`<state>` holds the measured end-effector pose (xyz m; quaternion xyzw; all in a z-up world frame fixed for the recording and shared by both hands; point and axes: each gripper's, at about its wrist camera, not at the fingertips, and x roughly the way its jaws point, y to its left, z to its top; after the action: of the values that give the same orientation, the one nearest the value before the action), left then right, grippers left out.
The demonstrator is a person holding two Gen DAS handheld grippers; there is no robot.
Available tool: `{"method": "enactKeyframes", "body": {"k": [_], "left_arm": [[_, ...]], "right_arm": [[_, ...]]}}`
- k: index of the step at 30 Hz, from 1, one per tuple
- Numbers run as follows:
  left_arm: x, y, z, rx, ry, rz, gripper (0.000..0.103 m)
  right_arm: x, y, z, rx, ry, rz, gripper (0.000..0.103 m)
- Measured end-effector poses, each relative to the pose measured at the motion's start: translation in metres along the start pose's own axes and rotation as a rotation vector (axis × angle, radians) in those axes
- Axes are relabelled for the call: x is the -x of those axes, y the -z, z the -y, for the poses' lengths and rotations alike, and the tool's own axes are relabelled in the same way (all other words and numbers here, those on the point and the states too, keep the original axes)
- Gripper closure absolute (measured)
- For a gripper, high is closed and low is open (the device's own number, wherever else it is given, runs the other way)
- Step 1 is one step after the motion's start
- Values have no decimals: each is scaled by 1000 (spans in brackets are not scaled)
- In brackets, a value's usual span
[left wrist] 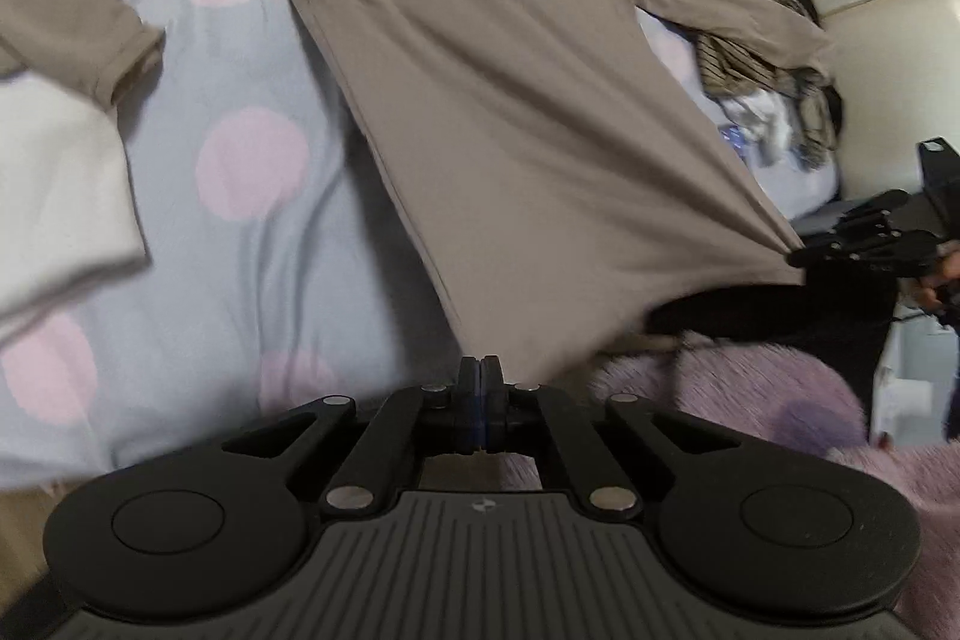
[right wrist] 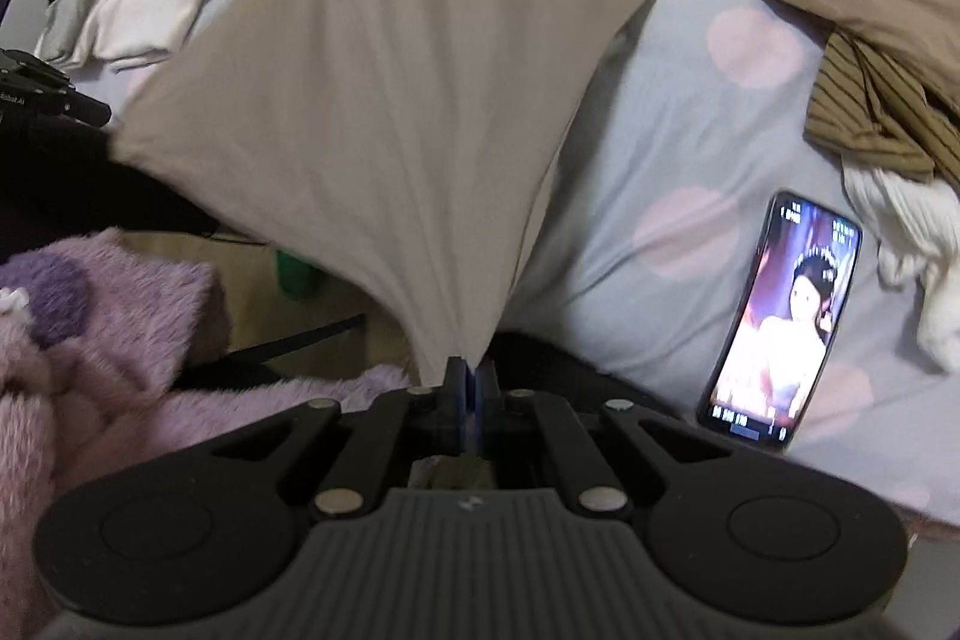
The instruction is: Fold clothes
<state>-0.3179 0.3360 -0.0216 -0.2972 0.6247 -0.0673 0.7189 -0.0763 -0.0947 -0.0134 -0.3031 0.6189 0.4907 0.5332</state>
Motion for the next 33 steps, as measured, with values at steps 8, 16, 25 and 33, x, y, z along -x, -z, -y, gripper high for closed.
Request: {"method": "enactKeyframes", "body": {"k": [8, 16, 25, 33], "left_arm": [[-22, 12, -13, 39, -99, -46, 103], [-70, -11, -4, 45, -170, -16, 81], [-124, -18, -10, 56, -220, -77, 100], [-67, -6, 3, 24, -151, -41, 103]], "right_arm": [[-29, 1, -6, 31, 52, -51, 100], [-39, -3, -3, 37, 78, -33, 100], [-43, -3, 1, 16, 89, -10, 100], [-32, -6, 10, 1, 94, -3, 100]]}}
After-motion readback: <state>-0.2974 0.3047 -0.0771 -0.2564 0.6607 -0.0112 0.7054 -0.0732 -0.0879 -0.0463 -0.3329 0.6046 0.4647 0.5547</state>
